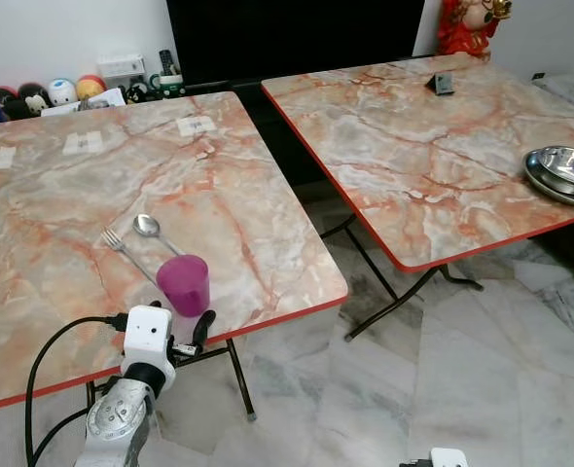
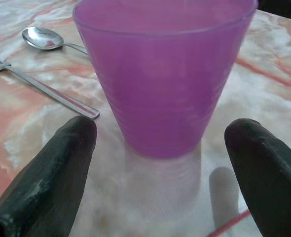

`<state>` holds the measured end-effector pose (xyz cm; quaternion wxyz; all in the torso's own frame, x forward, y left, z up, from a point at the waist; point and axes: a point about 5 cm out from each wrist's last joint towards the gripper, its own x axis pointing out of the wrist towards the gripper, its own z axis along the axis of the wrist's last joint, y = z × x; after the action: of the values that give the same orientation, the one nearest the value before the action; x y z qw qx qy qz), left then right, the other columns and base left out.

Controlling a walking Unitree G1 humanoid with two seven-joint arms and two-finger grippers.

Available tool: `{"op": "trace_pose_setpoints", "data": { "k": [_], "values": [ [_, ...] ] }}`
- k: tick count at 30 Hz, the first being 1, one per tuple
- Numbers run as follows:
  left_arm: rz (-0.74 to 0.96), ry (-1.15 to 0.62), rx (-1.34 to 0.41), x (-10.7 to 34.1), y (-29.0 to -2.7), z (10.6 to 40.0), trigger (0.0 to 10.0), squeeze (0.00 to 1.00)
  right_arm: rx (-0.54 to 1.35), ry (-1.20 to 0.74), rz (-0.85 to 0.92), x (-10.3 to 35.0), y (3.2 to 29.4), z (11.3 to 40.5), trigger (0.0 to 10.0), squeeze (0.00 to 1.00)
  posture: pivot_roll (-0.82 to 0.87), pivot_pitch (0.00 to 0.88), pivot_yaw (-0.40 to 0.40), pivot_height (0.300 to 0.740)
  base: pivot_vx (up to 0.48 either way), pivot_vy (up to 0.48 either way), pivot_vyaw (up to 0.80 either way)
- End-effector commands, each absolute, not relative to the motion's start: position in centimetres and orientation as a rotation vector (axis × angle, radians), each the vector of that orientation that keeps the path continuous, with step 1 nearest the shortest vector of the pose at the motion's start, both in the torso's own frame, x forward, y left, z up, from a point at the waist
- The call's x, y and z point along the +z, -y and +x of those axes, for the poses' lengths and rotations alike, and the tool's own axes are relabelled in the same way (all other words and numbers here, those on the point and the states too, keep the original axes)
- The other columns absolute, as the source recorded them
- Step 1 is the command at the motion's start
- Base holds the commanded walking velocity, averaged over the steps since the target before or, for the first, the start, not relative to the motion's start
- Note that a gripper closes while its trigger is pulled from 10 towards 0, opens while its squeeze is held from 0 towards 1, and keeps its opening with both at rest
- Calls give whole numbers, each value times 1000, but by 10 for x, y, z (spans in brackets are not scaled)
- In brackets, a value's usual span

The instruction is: Setting the table

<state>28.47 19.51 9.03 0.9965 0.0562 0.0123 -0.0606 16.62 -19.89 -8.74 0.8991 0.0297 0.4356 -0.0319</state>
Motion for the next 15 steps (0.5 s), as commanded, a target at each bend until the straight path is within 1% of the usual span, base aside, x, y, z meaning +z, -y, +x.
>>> {"op": "trace_pose_setpoints", "data": {
  "k": [1, 15],
  "values": [
    [122, -25, -128, 89, -192, 286, 10000, 0, -66, -927, 62, -90, 199, 161, 10000, 0, 65, 99, -16, 740, 0, 0, 0],
    [113, -20, -126, 89, -185, 299, 10000, 0, -68, -927, 58, -90, 199, 161, 10000, 0, 60, 97, -18, 740, 0, 0, 0]
  ]
}}
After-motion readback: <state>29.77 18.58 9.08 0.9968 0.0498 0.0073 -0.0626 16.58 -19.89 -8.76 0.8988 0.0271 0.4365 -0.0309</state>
